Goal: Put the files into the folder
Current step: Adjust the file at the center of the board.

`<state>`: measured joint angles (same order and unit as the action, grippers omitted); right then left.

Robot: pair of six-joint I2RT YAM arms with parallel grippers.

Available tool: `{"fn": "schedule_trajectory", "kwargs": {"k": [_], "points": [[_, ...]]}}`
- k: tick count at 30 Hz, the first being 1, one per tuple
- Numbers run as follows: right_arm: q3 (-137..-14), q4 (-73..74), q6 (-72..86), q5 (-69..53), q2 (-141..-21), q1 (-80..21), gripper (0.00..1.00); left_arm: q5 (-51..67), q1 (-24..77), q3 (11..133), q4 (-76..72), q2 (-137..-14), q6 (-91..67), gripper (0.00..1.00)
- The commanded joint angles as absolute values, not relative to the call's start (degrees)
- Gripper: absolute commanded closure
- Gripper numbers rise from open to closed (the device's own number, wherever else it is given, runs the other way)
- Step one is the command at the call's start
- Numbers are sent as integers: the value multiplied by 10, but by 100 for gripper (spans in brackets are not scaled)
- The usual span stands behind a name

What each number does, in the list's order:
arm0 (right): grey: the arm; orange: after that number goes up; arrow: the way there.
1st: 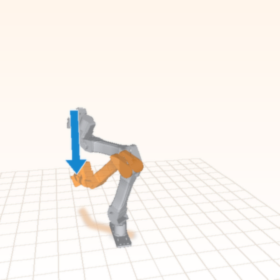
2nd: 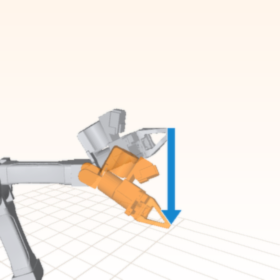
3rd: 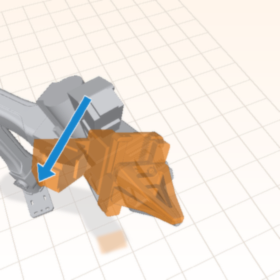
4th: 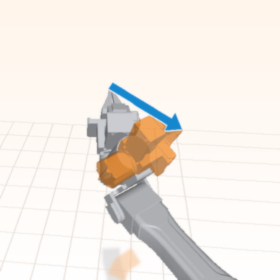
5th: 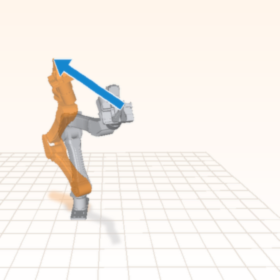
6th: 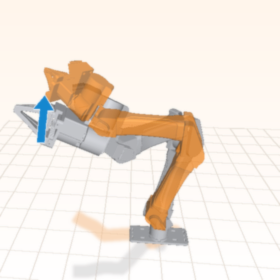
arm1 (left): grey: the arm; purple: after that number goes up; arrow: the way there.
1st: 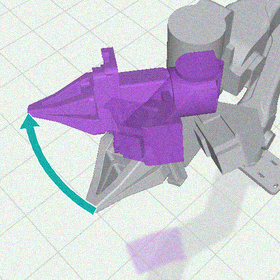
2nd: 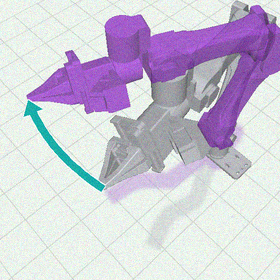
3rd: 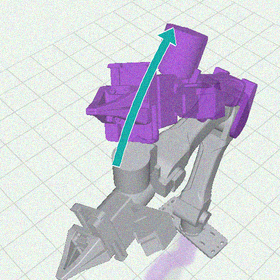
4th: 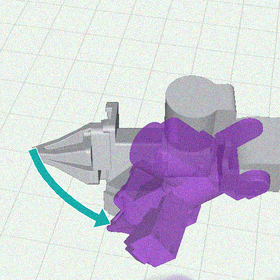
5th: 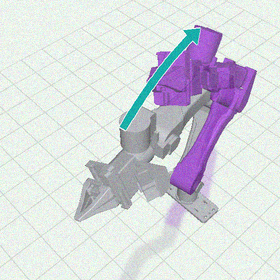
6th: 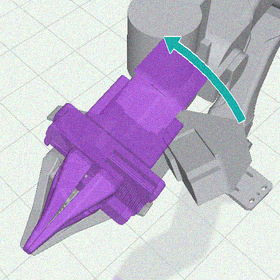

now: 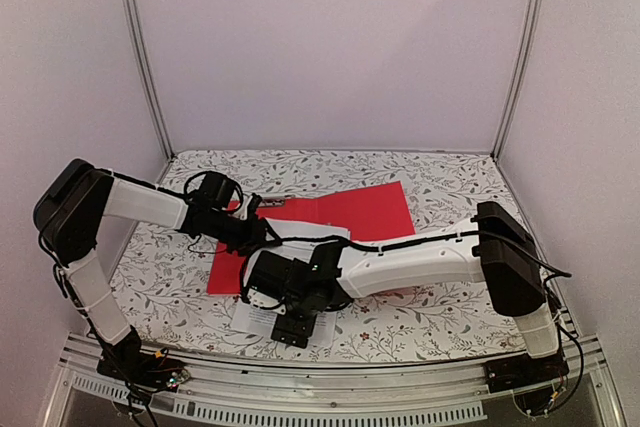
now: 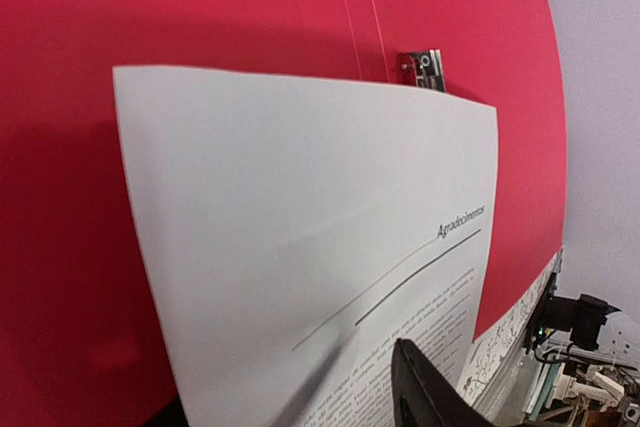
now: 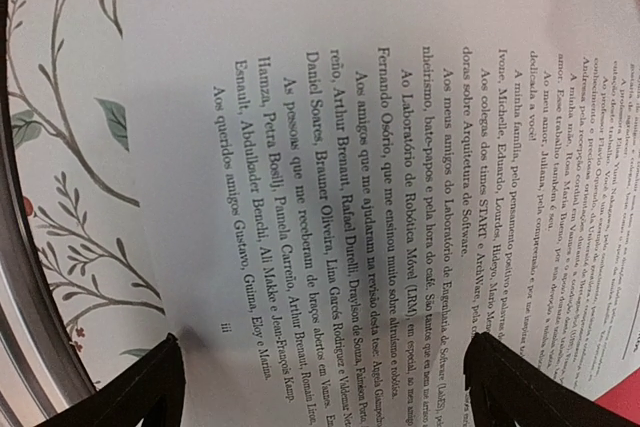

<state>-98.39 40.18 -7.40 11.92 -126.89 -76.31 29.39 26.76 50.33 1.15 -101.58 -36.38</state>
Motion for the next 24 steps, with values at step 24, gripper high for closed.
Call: {"fn": "schedule_trajectory", "kwargs": {"k": [24], "points": [[-933, 408, -30, 97, -1173, -733, 2, 305, 258, 501, -13, -1006, -359, 75]]}}
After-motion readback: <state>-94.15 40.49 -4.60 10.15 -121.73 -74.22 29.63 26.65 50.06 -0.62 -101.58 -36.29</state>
